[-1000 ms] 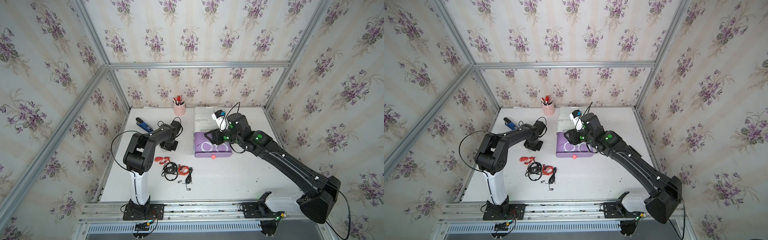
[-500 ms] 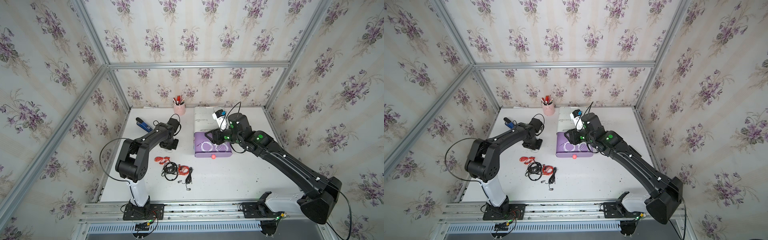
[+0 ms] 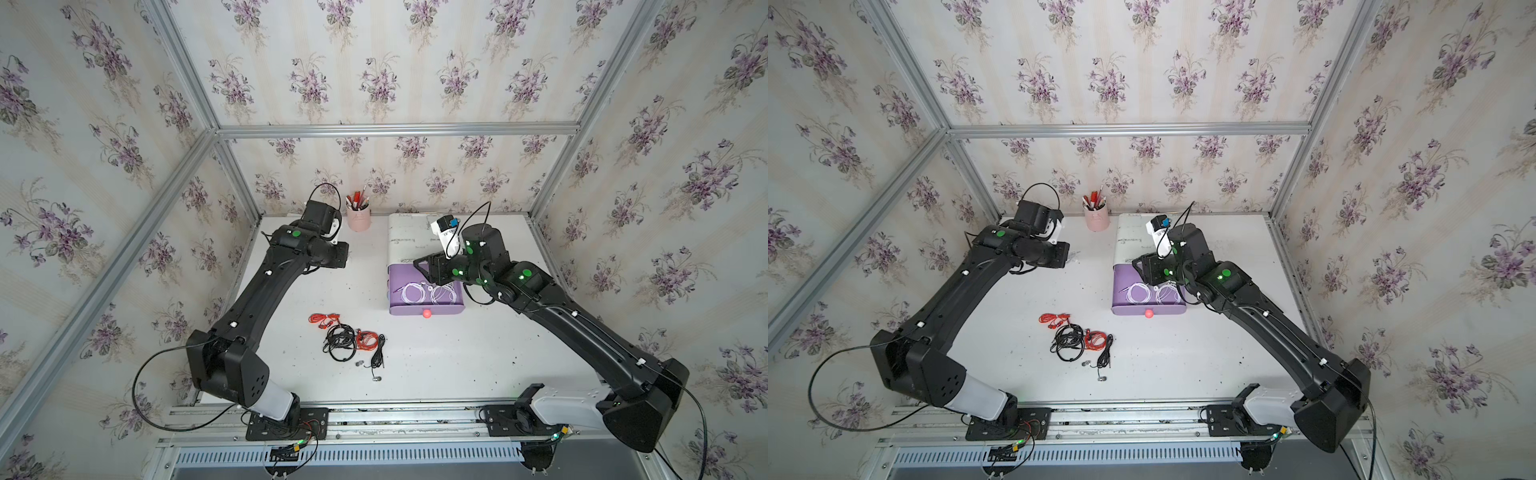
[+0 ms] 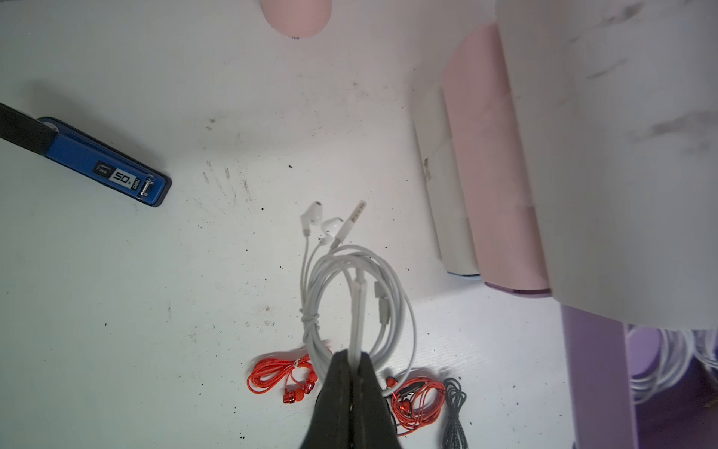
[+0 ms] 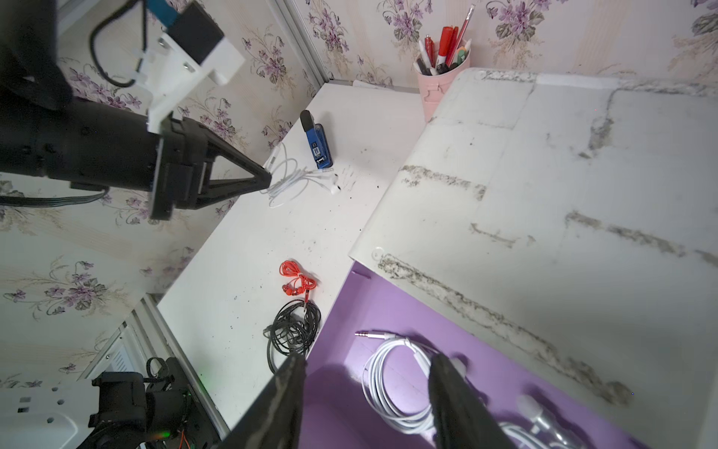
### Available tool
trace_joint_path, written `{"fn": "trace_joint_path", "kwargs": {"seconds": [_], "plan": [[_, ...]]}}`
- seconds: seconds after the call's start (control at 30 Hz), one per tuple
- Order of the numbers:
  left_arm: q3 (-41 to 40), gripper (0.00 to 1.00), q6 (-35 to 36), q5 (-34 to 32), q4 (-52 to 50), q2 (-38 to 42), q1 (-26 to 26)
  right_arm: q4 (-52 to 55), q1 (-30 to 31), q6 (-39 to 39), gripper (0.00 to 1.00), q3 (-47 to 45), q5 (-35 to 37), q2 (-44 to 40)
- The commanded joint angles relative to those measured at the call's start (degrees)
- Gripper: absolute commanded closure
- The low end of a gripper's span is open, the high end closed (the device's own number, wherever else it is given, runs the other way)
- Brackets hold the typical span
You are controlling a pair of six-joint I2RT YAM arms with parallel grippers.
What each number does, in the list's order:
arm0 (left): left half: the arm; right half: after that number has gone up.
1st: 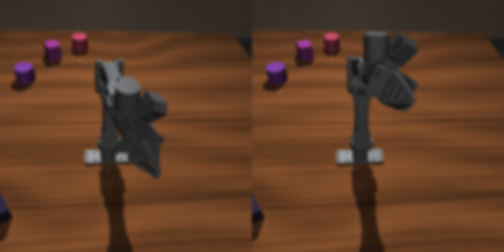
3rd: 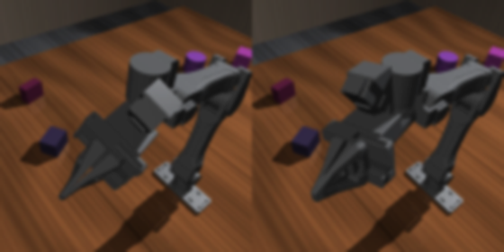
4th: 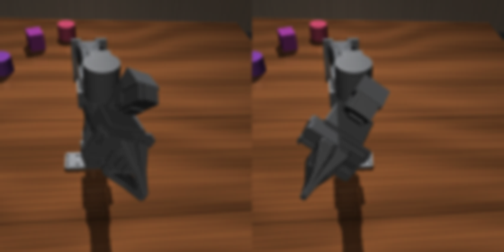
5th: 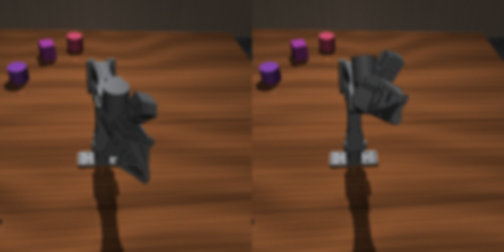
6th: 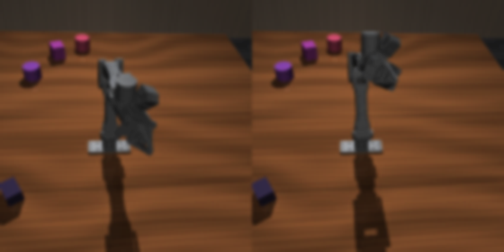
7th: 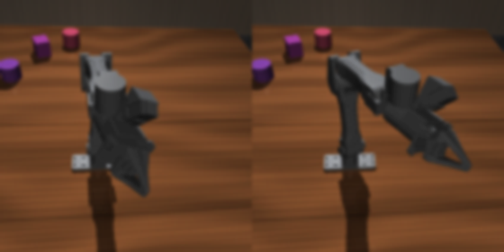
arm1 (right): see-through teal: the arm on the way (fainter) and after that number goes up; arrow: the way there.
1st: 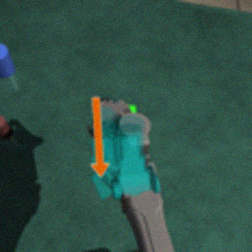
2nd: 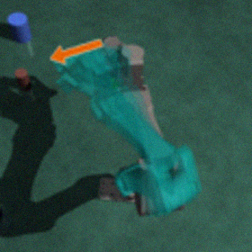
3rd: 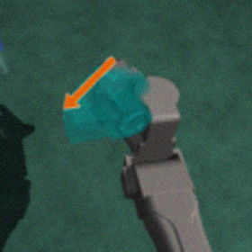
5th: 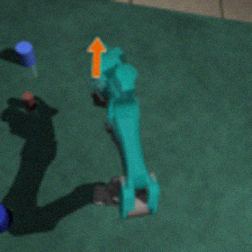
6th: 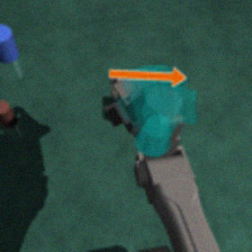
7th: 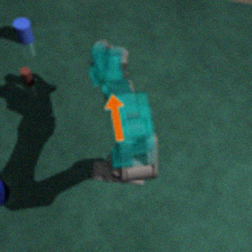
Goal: Place the wired earphones into the drawer by color
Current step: Pick up the wired earphones from the center of the board.
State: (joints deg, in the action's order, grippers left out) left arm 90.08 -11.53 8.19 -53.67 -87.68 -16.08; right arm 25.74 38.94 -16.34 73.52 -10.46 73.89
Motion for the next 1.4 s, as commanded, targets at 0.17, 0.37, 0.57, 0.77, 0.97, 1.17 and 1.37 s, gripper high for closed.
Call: {"fn": "trace_joint_path", "kwargs": {"seconds": [0.17,0.37,0.57,0.77,0.97,1.17,1.37], "plan": [[5.38,0.95,-3.65,9.31,-2.73,3.63,0.72,-11.02,0.00,-4.69,0.43,-3.48,-10.58,-0.76],[6.75,0.94,-6.54,13.92,-0.53,6.15,0.70,-27.33,-0.05,-18.80,0.37,-8.77,-21.63,1.01],[7.38,0.94,-7.83,15.32,-0.39,8.92,0.70,-45.41,1.42,-32.59,0.30,-12.95,-25.53,4.58],[7.18,0.94,-8.35,15.70,-0.12,9.28,0.74,-62.57,4.95,-46.50,0.26,-16.17,-24.41,9.54],[7.47,0.94,-8.42,15.72,-0.01,9.45,0.70,-79.00,6.35,-60.04,0.25,-20.23,-20.30,14.56],[7.39,0.93,-8.77,16.02,0.18,9.76,0.70,-86.26,6.75,-65.37,0.25,-20.11,-17.62,18.02],[7.22,0.93,-9.34,15.94,0.78,10.03,0.69,-93.67,8.18,-70.98,0.25,-17.79,-17.78,23.44]]}}
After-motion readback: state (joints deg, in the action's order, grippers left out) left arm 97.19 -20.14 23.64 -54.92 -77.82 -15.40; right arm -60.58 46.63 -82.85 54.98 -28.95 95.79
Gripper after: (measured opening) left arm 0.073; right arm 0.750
